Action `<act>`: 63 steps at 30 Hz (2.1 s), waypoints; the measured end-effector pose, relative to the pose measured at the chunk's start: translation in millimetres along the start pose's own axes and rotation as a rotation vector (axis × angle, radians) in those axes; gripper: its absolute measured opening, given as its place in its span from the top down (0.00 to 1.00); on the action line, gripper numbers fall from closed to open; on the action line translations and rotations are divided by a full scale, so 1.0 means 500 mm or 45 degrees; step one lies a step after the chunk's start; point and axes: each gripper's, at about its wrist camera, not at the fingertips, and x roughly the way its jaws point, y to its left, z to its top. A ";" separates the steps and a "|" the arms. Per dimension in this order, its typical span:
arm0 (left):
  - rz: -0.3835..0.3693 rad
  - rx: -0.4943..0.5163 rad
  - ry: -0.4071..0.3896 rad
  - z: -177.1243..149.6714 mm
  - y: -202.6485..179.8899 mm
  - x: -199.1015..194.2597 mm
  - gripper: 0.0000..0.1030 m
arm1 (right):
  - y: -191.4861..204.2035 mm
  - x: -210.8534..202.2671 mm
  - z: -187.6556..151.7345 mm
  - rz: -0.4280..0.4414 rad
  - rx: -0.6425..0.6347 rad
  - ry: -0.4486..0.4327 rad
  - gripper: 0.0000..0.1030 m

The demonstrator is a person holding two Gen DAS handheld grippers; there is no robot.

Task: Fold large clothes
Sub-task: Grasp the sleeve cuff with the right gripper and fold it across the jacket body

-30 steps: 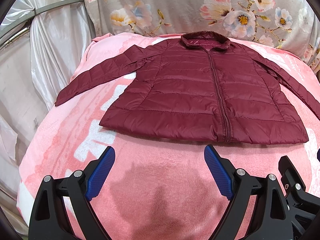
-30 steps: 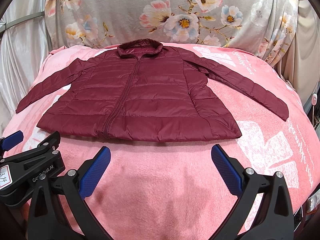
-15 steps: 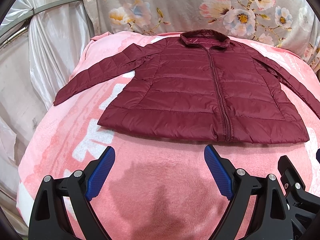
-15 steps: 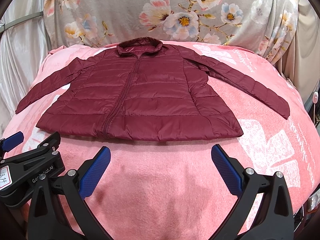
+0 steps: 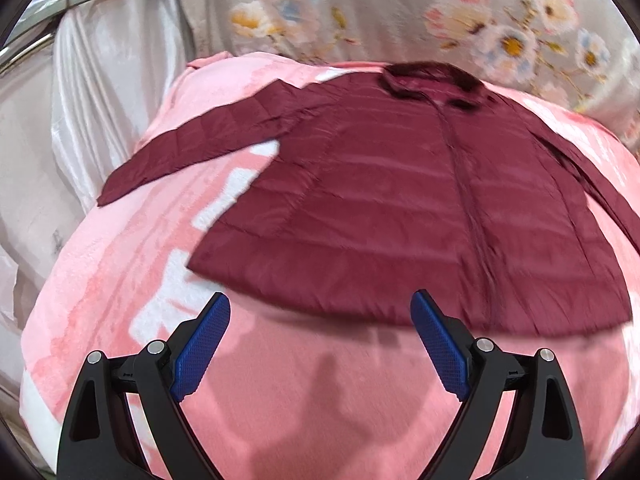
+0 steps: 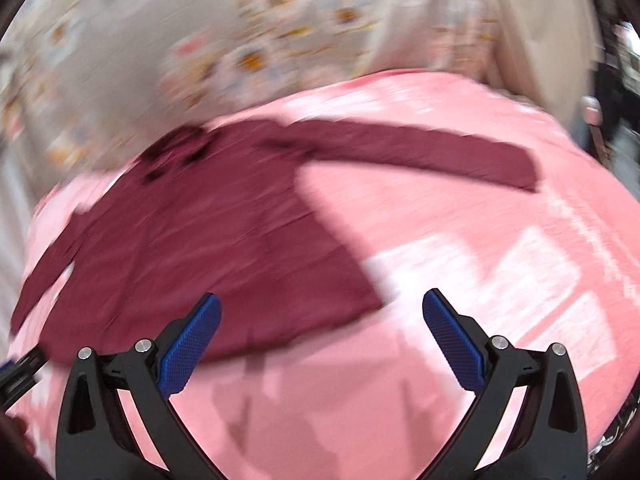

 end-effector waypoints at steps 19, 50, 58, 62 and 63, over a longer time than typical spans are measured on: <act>0.074 -0.129 0.030 0.134 0.069 0.154 0.13 | -0.406 0.301 0.172 -0.227 0.637 0.078 0.08; 0.105 -0.230 0.119 0.203 0.170 0.257 0.13 | 0.681 0.245 0.102 0.938 -0.693 0.172 0.72; -0.203 -0.306 0.130 0.263 0.125 0.273 0.13 | 0.541 0.208 0.188 0.929 -0.429 0.086 0.44; -0.320 -0.319 0.184 0.286 0.071 0.302 0.13 | 0.450 0.222 0.216 0.830 -0.339 0.100 0.42; -0.334 -0.321 0.204 0.290 0.059 0.310 0.13 | 0.425 0.229 0.216 0.795 -0.329 0.106 0.41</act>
